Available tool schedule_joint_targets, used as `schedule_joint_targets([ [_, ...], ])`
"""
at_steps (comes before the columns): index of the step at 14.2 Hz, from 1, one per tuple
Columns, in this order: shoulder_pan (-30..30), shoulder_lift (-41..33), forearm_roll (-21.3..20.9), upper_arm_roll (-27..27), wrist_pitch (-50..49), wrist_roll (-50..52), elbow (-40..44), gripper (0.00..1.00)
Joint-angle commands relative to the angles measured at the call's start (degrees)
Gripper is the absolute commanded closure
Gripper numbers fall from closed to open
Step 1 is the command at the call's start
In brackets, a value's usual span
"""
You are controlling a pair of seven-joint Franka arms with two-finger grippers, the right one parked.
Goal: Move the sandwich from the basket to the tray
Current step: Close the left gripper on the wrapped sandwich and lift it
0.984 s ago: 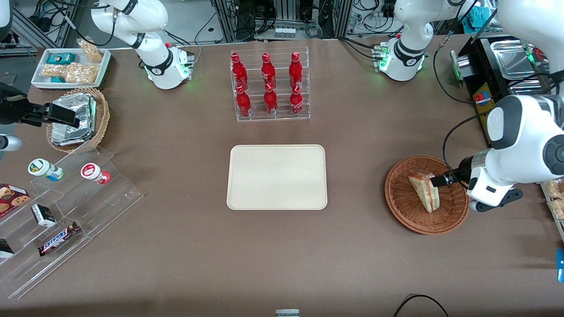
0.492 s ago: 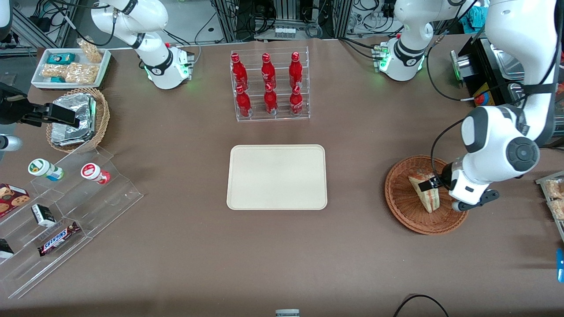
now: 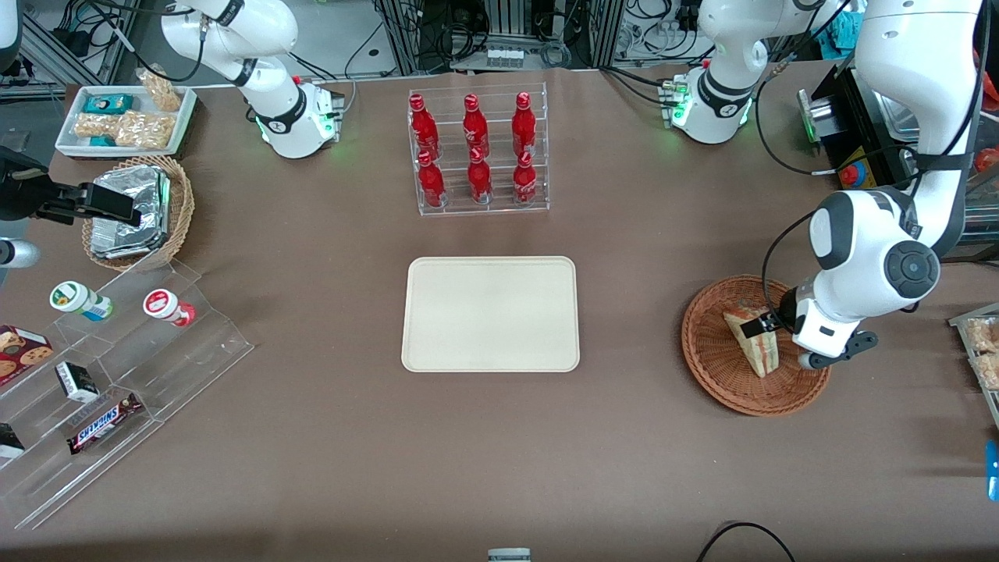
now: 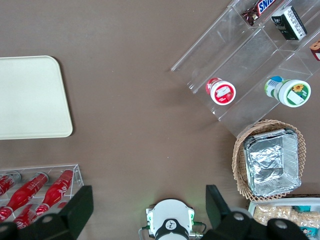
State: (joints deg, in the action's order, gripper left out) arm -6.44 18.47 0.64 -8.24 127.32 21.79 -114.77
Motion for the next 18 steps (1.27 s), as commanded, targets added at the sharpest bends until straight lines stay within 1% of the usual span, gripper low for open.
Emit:
schedule_joint_targets([
  [1, -0.1, 0.8, -0.4, -0.1, 1.5, 1.2, -0.3, 0.00],
  [3, 0.0, 1.7, -0.5, -0.1, 2.8, 3.2, -0.4, 0.00],
  [6, 0.2, 3.1, -0.5, -0.1, 2.9, 3.4, -0.4, 0.00],
  [7, 0.2, 3.4, -0.5, -0.1, 3.1, 3.6, -0.3, 0.03],
  [8, 0.1, 3.3, -0.3, -0.1, 3.2, 4.0, -0.2, 0.13],
  [9, 0.1, 3.3, -0.3, -0.1, 3.3, 5.4, -0.1, 0.31],
  [10, 0.2, 3.5, -0.4, -0.1, 3.4, 6.5, -0.1, 0.40],
  [12, 0.2, 3.7, -0.3, -0.1, 4.0, 7.1, -0.2, 0.53],
  [15, 0.2, 3.6, -0.3, -0.1, 4.2, 8.8, -0.1, 0.68],
  [18, 0.2, 3.1, -0.2, -0.1, 3.8, 8.5, 0.5, 0.77],
])
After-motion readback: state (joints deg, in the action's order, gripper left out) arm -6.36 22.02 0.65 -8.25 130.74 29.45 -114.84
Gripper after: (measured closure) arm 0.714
